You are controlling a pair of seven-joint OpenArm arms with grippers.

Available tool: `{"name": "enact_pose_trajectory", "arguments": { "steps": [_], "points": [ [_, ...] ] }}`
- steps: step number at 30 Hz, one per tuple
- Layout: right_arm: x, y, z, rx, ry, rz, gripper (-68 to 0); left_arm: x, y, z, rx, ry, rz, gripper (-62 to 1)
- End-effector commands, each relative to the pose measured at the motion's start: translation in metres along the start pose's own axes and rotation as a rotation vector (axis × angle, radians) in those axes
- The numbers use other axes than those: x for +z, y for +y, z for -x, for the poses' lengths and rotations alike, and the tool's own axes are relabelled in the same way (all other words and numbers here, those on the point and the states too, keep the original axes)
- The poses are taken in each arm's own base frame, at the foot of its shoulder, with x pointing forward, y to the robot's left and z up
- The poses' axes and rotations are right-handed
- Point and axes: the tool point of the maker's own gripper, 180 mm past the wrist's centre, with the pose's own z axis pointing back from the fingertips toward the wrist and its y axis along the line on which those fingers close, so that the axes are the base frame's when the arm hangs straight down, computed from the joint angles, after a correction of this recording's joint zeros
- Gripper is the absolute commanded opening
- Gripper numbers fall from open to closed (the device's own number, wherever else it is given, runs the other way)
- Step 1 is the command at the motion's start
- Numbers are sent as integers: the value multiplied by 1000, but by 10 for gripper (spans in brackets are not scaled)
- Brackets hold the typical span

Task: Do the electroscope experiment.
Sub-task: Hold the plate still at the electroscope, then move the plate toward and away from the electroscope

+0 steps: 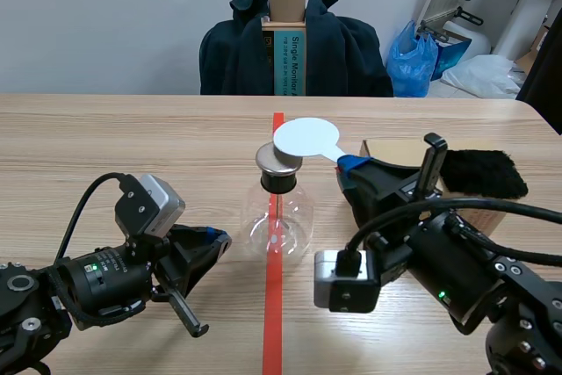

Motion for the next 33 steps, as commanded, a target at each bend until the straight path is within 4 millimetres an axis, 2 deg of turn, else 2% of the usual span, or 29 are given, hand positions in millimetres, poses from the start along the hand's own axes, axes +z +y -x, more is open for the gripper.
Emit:
{"name": "enact_pose_trajectory", "arguments": {
  "steps": [1,9,17,22,33],
  "points": [
    [-2,-10,12,24,36,31,-667,-1,3,-15,-8,-49,-5,-593],
    [2,-11,41,21,200,33,-667,-1,3,-15,-8,-49,-5,-593],
    [4,-11,51,20,255,33,-667,-1,3,-15,-8,-49,-5,-593],
    [1,-11,40,21,190,33,-667,-1,3,-15,-8,-49,-5,-593],
    [-2,-10,-1,24,-37,30,-667,-1,3,-15,-8,-50,-5,-593]
  ]
}}
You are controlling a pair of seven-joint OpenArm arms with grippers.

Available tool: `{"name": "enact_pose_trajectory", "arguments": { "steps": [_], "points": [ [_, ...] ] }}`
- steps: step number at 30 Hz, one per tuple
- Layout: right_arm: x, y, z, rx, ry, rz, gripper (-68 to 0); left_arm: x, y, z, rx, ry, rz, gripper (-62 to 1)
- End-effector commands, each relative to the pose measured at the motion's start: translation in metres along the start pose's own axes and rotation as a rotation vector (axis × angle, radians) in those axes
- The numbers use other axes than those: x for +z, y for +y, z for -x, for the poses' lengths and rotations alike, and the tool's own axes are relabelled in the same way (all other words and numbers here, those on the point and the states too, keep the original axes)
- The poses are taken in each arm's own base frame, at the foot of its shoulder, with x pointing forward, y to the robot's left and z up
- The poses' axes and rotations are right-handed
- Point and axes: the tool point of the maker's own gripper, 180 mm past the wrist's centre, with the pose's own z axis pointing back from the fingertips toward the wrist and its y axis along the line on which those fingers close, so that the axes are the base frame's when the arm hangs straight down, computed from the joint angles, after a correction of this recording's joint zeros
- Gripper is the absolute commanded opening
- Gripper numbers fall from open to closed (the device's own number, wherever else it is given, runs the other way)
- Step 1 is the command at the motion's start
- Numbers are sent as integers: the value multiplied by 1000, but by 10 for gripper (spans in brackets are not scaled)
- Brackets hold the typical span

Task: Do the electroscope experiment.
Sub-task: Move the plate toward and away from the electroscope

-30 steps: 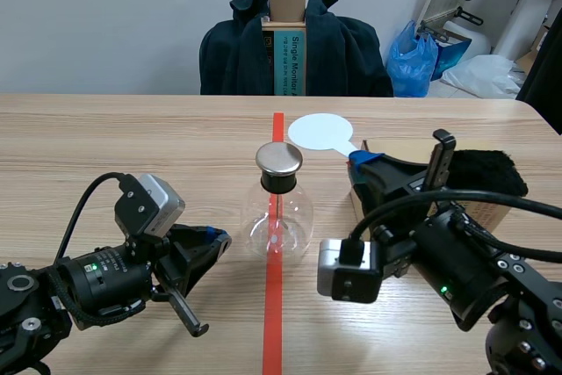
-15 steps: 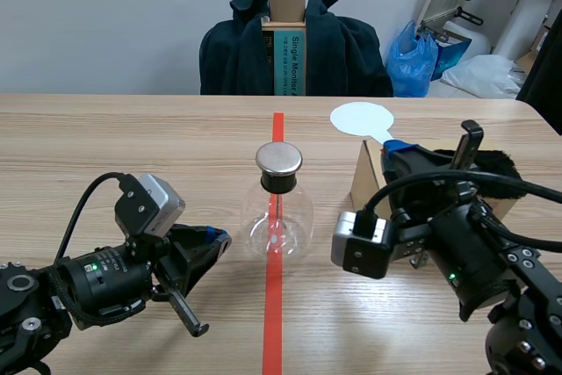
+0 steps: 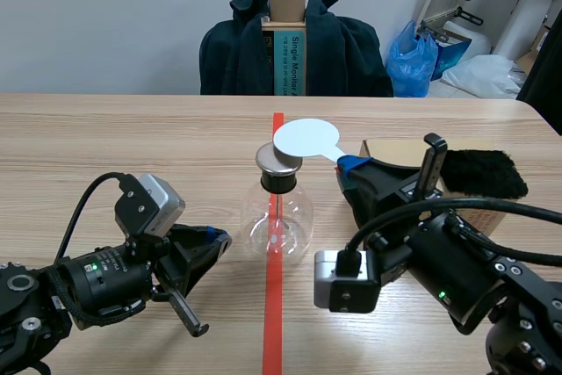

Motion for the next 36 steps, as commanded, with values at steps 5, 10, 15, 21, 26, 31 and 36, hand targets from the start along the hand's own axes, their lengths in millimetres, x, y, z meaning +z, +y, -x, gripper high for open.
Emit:
{"name": "enact_pose_trajectory", "arguments": {
  "steps": [5,10,15,21,26,31,36],
  "points": [
    [-1,-9,-6,26,-65,29,-667,-1,3,-15,-8,-48,-5,-593],
    [-1,-9,-11,26,-93,28,-667,-1,3,-15,-8,-48,-5,-593],
    [-1,-9,-12,26,-98,28,-667,-1,3,-15,-8,-48,-5,-593],
    [-1,-9,-12,26,-96,28,-667,-1,3,-15,-8,-47,-5,-593],
    [-1,-9,-5,26,-57,29,-667,-1,3,-15,-8,-47,-5,-593],
    [-2,-10,9,24,18,30,-667,-1,3,-15,-8,-47,-5,-593],
    [-1,-10,25,23,106,31,-667,-1,3,-15,-8,-47,-5,-593]
  ]
}}
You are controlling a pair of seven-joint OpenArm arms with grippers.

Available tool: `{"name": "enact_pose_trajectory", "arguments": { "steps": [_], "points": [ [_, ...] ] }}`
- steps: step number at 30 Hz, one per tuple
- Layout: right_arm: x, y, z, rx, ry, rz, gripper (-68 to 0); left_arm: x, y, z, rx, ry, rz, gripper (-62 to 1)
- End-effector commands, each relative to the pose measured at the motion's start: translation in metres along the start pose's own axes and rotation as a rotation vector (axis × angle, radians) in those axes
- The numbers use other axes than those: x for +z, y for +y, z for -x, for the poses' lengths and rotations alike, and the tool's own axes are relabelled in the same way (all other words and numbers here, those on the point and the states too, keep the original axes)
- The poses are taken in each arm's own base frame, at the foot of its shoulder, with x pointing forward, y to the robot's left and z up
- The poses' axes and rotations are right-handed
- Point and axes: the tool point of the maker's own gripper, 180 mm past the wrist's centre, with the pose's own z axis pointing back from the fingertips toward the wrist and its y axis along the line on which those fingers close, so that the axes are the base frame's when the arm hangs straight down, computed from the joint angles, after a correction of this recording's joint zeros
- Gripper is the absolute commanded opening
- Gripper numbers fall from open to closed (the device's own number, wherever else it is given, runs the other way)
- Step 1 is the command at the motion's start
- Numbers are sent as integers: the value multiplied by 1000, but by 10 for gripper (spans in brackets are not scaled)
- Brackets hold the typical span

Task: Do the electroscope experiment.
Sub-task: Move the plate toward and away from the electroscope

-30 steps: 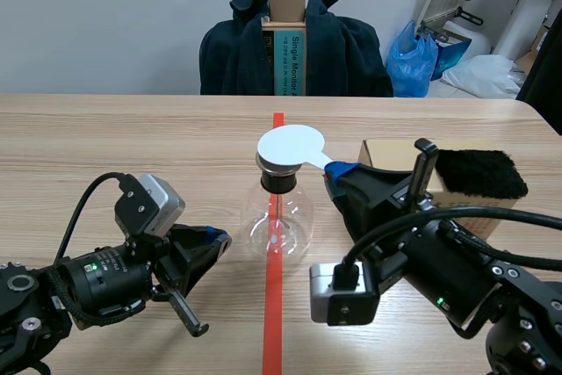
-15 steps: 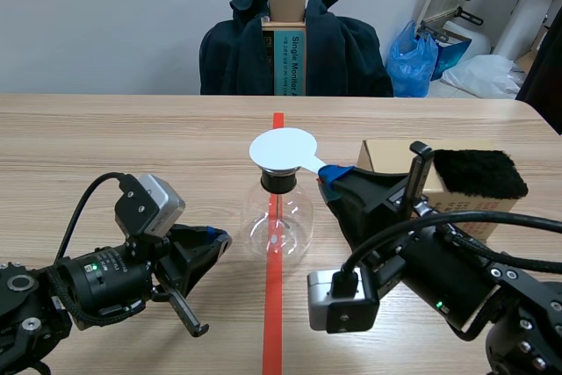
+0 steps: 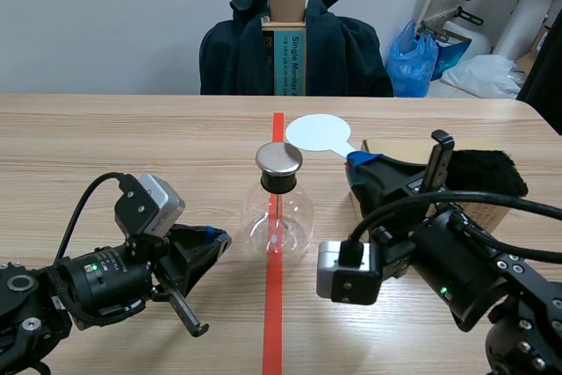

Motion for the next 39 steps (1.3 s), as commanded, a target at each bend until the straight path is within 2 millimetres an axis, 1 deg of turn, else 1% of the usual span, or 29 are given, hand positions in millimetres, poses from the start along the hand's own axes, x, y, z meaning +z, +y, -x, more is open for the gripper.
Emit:
{"name": "enact_pose_trajectory", "arguments": {
  "steps": [1,9,14,17,30,39],
  "points": [
    [-2,-10,10,21,26,33,-667,-1,3,-15,-8,-47,-5,-593],
    [0,-11,31,19,140,33,-667,-1,3,-15,-7,-48,-5,-593],
    [0,-11,33,17,153,34,-667,-1,3,-15,-7,-47,-5,-593],
    [-1,-11,26,18,115,34,-667,-3,2,-16,-3,-52,-5,-593],
    [-1,-10,-16,22,-118,33,-667,-3,-1,-15,4,-52,-3,-593],
    [1,-10,-31,23,-202,32,-667,-3,-1,-15,4,-52,-3,-593]
  ]
}}
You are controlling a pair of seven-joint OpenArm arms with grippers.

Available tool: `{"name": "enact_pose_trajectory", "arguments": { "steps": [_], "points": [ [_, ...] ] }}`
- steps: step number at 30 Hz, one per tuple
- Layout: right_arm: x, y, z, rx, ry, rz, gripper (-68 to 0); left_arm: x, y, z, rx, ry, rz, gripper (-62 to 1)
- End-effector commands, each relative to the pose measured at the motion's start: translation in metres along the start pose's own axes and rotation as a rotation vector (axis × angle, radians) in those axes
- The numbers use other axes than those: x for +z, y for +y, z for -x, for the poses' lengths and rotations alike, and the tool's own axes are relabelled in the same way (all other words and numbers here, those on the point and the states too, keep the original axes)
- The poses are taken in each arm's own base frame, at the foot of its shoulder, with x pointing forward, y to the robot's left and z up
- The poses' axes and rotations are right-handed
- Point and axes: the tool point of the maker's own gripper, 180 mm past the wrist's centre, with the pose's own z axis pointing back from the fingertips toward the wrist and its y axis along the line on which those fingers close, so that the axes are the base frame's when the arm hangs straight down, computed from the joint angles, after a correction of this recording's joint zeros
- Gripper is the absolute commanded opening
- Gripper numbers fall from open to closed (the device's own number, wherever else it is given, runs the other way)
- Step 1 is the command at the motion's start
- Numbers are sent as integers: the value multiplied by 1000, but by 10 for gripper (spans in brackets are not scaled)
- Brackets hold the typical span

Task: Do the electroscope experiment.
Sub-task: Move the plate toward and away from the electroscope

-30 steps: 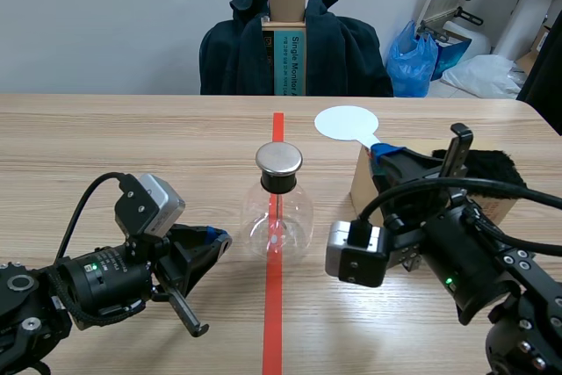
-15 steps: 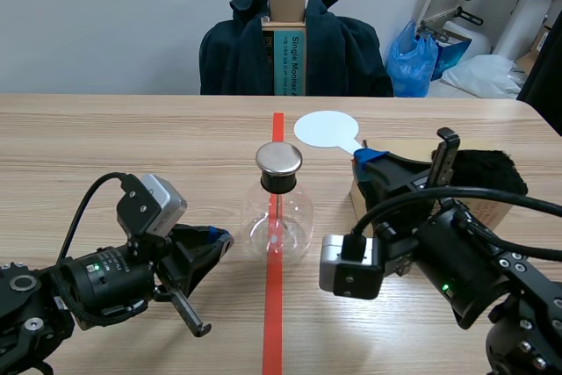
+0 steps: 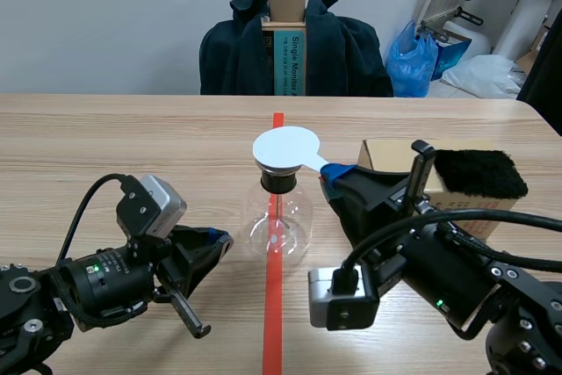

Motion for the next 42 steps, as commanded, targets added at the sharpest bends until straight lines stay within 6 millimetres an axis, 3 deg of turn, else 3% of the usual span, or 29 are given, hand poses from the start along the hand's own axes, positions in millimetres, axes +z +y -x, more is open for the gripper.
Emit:
{"name": "enact_pose_trajectory", "arguments": {
  "steps": [1,21,33,42],
  "points": [
    [-1,-10,5,26,-5,29,-667,-2,1,-15,-2,-50,-4,-593],
    [-1,-10,10,25,27,29,-667,-2,1,-15,-2,-50,-4,-593],
    [4,-12,50,25,248,39,-667,-2,1,-15,-2,-50,-4,-593],
    [19,-36,91,45,417,112,-667,-2,1,-15,-3,-50,-4,-593]
  ]
}}
